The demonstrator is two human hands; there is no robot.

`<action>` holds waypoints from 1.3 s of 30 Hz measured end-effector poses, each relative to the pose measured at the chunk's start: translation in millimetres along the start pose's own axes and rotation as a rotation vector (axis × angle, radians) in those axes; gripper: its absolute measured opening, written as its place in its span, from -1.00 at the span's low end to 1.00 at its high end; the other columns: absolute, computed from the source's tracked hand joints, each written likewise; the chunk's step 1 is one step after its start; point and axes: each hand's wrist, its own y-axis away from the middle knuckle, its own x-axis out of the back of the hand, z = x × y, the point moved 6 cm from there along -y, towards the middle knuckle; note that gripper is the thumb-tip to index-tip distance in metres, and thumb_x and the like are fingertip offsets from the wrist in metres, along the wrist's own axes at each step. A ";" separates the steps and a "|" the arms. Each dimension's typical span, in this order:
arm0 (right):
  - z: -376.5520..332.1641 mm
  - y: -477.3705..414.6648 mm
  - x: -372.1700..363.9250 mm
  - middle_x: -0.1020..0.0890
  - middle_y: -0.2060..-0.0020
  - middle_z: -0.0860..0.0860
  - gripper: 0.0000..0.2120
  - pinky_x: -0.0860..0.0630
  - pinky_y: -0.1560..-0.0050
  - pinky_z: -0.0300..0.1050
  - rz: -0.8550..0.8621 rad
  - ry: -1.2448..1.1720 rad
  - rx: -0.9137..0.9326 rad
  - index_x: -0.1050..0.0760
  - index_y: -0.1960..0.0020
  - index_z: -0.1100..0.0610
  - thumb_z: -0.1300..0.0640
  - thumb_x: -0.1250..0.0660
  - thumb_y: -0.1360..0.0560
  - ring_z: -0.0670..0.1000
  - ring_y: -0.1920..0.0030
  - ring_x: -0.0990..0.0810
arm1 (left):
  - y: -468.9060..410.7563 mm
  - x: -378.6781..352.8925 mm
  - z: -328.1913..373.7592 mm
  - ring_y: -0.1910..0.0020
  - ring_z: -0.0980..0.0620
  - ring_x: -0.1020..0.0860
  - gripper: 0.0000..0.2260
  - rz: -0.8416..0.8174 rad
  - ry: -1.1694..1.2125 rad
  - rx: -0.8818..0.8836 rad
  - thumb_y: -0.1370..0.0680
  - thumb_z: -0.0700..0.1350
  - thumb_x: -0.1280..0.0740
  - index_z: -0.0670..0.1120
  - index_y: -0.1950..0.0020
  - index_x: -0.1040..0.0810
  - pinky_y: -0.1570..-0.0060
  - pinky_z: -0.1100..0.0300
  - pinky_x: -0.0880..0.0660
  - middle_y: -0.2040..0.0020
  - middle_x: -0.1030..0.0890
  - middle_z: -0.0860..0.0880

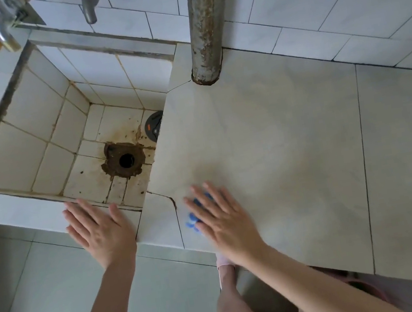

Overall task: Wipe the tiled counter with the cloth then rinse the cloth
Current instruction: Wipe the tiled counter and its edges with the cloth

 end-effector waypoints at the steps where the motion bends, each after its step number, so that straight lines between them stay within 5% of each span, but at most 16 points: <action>1: 25.8 5.7 3.2 -0.15 -0.51 0.03 -0.54 -0.13 -0.43 0.11 0.015 0.023 -0.075 -0.08 -0.52 0.03 -0.04 0.11 -0.65 0.15 -0.50 -0.09 | 0.7 0.2 -0.1 -0.53 -0.10 0.15 -0.37 -0.001 -0.002 0.003 -0.59 0.17 0.21 -0.21 -0.53 0.13 -0.48 -0.03 0.18 -0.54 0.10 -0.20; 6: 137.9 52.2 14.3 -0.17 -0.48 0.15 -0.51 -0.12 -0.42 0.14 0.005 0.058 -0.516 -0.15 -0.49 0.15 0.02 0.21 -0.64 0.23 -0.48 -0.13 | 0.7 2.0 2.3 -0.52 -0.06 0.19 -0.42 -0.053 0.023 0.032 -0.63 0.10 0.10 -0.20 -0.52 0.17 -0.47 0.01 0.23 -0.55 0.15 -0.17; 9: 124.5 53.6 18.8 -0.22 -0.47 0.15 -0.51 -0.11 -0.39 0.11 0.034 -0.003 -0.687 -0.19 -0.48 0.15 0.04 0.14 -0.61 0.23 -0.46 -0.20 | 13.1 2.2 12.5 -0.52 -0.05 0.21 -0.41 -0.082 0.036 -0.019 -0.63 0.11 0.09 -0.22 -0.52 0.17 -0.47 0.04 0.27 -0.54 0.15 -0.17; 14: -7.0 49.7 2.2 -0.13 -0.51 0.04 -0.54 -0.10 -0.43 0.13 -0.007 -0.087 -0.260 -0.08 -0.52 0.05 0.01 0.14 -0.64 0.15 -0.51 -0.05 | 45.3 -3.5 39.1 -0.51 0.04 0.26 -0.41 -0.148 0.066 -0.207 -0.63 0.14 0.13 -0.20 -0.52 0.14 -0.43 0.18 0.37 -0.55 0.17 -0.11; 19: -12.5 57.2 2.4 -0.14 -0.51 -0.02 -0.54 -0.14 -0.42 0.10 -0.020 -0.086 -0.176 -0.09 -0.52 0.01 -0.05 0.08 -0.65 0.11 -0.50 -0.10 | 70.7 -11.5 61.9 -0.53 0.01 0.16 -0.43 -0.197 -0.009 -0.512 -0.61 0.15 0.17 -0.15 -0.53 0.07 -0.47 0.15 0.28 -0.55 0.08 -0.07; 23: 60.6 94.7 2.9 -0.17 -0.49 0.09 -0.51 -0.13 -0.41 0.15 -0.076 -0.069 -0.431 -0.12 -0.51 0.08 -0.02 0.25 -0.65 0.19 -0.49 -0.10 | 83.3 -15.4 70.6 -0.53 0.01 0.09 -0.47 -0.230 -0.095 -0.657 -0.63 0.10 0.15 -0.11 -0.54 0.06 -0.49 0.04 0.16 -0.56 0.02 -0.06; 27: 138.2 170.5 4.6 0.01 -0.52 0.08 -0.46 0.09 -0.49 0.11 -0.084 -0.038 -0.801 -0.07 -0.52 0.11 -0.03 0.28 -0.61 0.13 -0.52 0.17 | 85.8 -17.3 70.5 -0.53 -0.02 0.04 -0.47 -0.234 -0.163 -0.687 -0.63 0.11 0.19 -0.12 -0.54 0.02 -0.49 0.01 0.13 -0.55 -0.01 -0.09; 32: 139.1 202.9 16.0 0.11 -0.52 0.02 -0.46 0.19 -0.50 0.02 0.051 -0.123 -1.149 0.14 -0.52 0.02 -0.11 0.28 -0.58 0.04 -0.51 0.19 | 84.9 -18.9 69.5 -0.53 -0.01 0.05 -0.47 -0.235 -0.159 -0.689 -0.62 0.09 0.14 -0.12 -0.54 0.02 -0.49 -0.01 0.14 -0.55 0.01 -0.07; 35: 104.4 170.6 8.6 -0.04 -0.52 0.12 -0.48 0.13 -0.49 0.08 0.000 -0.091 -1.032 -0.01 -0.53 0.09 -0.03 0.28 -0.62 0.16 -0.52 0.08 | 85.6 -17.7 69.7 -0.53 0.01 0.05 -0.47 -0.241 -0.138 -0.694 -0.62 0.10 0.13 -0.11 -0.54 0.01 -0.49 0.04 0.18 -0.55 0.02 -0.06; 39: 15.2 99.6 -8.7 -0.06 -0.52 0.06 -0.51 0.12 -0.48 0.13 -0.086 -0.143 -0.583 -0.16 -0.50 0.07 0.03 0.15 -0.60 0.19 -0.52 0.07 | 84.3 -17.1 68.8 -0.53 0.03 0.05 -0.46 -0.260 -0.116 -0.693 -0.62 0.12 0.15 -0.10 -0.54 -0.01 -0.48 0.09 0.19 -0.55 0.00 -0.05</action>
